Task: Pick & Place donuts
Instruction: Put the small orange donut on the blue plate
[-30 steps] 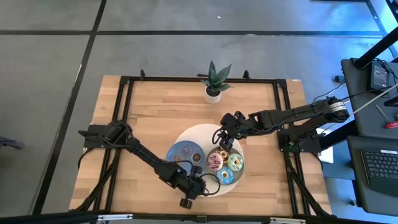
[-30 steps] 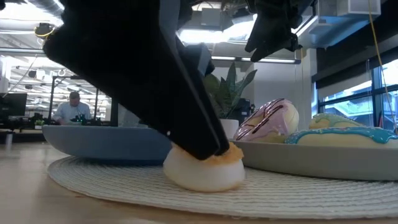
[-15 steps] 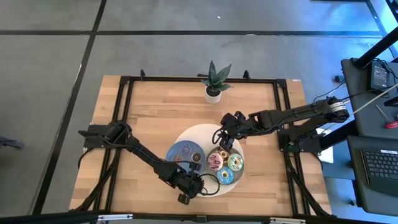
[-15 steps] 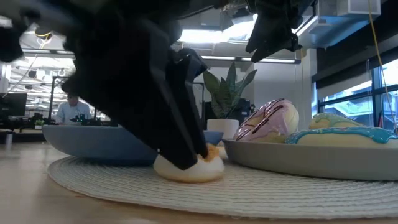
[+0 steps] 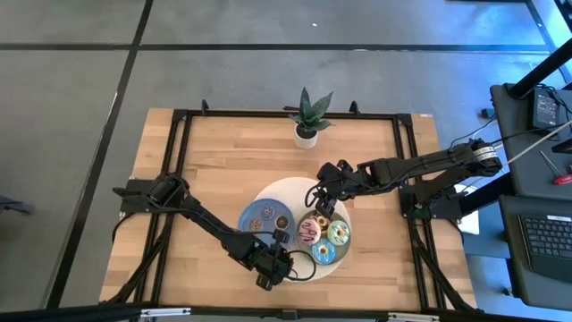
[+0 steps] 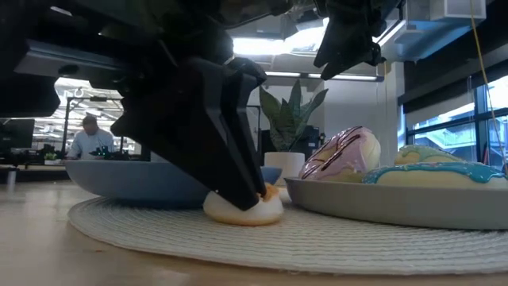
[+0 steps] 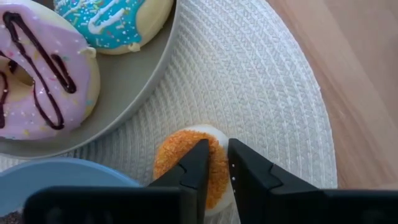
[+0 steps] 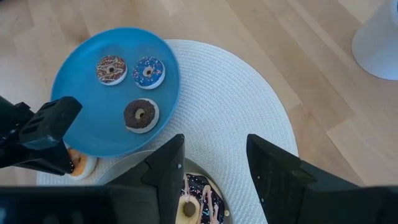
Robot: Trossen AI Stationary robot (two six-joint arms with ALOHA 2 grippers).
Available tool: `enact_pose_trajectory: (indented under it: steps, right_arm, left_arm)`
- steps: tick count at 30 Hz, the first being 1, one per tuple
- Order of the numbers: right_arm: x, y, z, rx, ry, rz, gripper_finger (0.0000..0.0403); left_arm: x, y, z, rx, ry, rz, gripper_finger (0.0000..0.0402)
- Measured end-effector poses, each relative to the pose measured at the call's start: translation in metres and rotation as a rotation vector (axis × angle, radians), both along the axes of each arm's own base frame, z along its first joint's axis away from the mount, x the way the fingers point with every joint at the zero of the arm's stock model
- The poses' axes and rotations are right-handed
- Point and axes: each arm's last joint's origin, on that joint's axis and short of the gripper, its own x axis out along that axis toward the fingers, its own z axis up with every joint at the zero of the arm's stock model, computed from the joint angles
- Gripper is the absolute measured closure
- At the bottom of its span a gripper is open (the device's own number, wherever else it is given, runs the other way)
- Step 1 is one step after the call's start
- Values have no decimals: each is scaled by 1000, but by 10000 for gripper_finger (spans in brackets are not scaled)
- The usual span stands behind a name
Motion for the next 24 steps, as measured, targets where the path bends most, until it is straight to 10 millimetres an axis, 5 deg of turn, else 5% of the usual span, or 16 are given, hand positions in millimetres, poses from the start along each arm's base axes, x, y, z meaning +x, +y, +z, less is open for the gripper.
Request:
enact_pose_trajectory:
  steps: [14, 24]
  right_arm:
    - [0, 0, 0, -1, 1, 0, 228]
    - [-1, 0, -1, -1, 11, -2, 228]
  left_arm:
    - [2, -1, 3, -27, -7, 15, 396]
    - [3, -1, 35, -16, 3, 45, 398]
